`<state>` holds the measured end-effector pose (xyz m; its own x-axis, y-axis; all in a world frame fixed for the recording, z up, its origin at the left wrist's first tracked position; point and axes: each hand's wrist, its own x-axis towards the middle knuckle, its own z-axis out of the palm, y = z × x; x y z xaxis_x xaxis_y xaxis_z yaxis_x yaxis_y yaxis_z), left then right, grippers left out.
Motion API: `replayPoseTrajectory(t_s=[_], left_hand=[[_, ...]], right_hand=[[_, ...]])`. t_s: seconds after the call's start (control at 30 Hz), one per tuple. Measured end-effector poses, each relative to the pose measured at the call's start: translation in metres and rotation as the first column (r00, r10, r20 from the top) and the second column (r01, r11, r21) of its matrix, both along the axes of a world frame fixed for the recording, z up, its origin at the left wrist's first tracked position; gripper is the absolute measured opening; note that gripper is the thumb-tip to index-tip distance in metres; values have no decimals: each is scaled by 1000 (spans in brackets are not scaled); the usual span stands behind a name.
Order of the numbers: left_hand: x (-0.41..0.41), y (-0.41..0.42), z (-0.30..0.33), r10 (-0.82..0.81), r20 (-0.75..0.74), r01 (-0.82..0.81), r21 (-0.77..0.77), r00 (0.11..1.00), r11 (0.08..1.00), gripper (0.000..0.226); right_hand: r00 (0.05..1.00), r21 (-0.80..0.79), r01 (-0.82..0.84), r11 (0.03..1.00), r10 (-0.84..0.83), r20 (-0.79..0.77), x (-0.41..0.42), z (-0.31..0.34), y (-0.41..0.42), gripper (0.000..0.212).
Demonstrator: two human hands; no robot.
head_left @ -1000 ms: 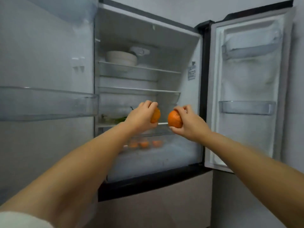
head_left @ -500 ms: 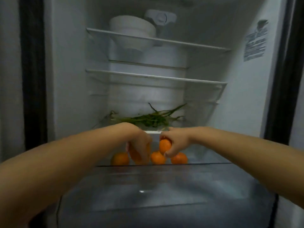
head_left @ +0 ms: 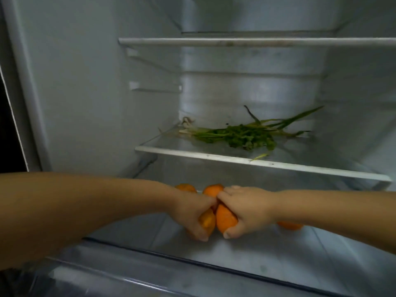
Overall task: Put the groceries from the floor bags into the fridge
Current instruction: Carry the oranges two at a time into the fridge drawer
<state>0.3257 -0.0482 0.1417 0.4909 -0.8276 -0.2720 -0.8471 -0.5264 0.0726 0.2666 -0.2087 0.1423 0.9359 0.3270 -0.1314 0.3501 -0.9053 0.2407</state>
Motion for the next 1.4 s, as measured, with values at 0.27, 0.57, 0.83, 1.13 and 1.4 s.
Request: replayPoseTrajectory(t_s=[0.27,0.57,0.83,1.13,1.4], left_hand=[[-13,0,32,80,1,-80,92,997,993,79],[-91,95,119,402,323,-258,-408,856,876,47],[-255,280,96,575,129,-367,-653,808,663,14],[-421,513,12,811,-106,-731,-511,575,451,6],[-506,707,-123,991,50,-933,-333,127,137,14]], right_hand=[[997,-123,34,992,-43,-70,-8,28,25,80],[940,108,183,977,-141,-312,-21,117,116,26],[984,301,-66,951,113,-140,-135,132,277,15],[798,270,-407,873,483,-360,-261,42,521,18],[660,235,-685,690,724,-202,-309,-59,740,28]])
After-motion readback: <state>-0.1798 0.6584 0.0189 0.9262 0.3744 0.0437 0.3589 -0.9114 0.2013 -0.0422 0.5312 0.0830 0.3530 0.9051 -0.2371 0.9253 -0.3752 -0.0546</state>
